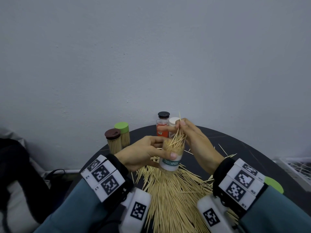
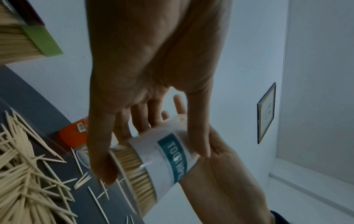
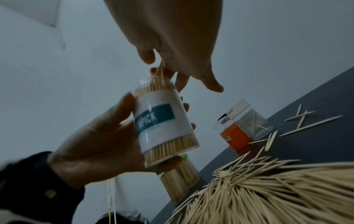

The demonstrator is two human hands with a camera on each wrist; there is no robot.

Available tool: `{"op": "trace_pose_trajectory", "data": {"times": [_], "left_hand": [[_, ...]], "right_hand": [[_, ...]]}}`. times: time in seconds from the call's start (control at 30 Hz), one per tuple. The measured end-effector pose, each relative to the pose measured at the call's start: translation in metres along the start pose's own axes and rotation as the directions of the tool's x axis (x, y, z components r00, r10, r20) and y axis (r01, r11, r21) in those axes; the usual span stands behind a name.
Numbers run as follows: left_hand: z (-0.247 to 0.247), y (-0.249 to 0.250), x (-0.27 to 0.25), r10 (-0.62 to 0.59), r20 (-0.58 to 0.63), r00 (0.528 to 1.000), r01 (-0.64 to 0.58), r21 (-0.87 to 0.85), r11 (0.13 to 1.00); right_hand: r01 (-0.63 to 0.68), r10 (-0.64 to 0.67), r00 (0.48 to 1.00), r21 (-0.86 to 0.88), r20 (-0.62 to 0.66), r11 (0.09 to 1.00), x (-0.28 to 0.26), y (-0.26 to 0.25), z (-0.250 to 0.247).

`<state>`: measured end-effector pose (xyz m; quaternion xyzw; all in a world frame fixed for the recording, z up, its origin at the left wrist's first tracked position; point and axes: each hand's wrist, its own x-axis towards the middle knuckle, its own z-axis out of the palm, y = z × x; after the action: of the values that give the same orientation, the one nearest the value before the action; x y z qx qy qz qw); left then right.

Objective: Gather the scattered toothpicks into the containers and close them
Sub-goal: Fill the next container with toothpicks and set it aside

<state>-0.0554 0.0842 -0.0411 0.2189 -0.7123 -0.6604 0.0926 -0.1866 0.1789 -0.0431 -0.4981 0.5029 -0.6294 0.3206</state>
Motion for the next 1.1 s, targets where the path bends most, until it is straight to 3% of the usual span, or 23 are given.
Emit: {"op": "trace_pose_trajectory", "data": {"times": [0.7,0.83,1.1], "left_hand": [[-0.002,-0.002,0.003,0.022,0.051,0.998,-0.016,-0.121,0.993],[-0.004,-0.002,0.004,0.024,0.025,0.999,-0.02,-0.142,0.99],[-0.01,0.0,0.003,0.013,0.039,0.999,-0.005,-0.206,0.978]], "right_hand": [[0.055,-0.058,0.998,0.068,0.034,0.996,-0.001,0.004,0.0],[0.108,-0.108,0.993,-0.002,0.056,0.994,0.0,0.006,-0.002],[0.121,-0.109,0.967,-0.041,0.231,0.992,0.003,0.002,-0.013]]}}
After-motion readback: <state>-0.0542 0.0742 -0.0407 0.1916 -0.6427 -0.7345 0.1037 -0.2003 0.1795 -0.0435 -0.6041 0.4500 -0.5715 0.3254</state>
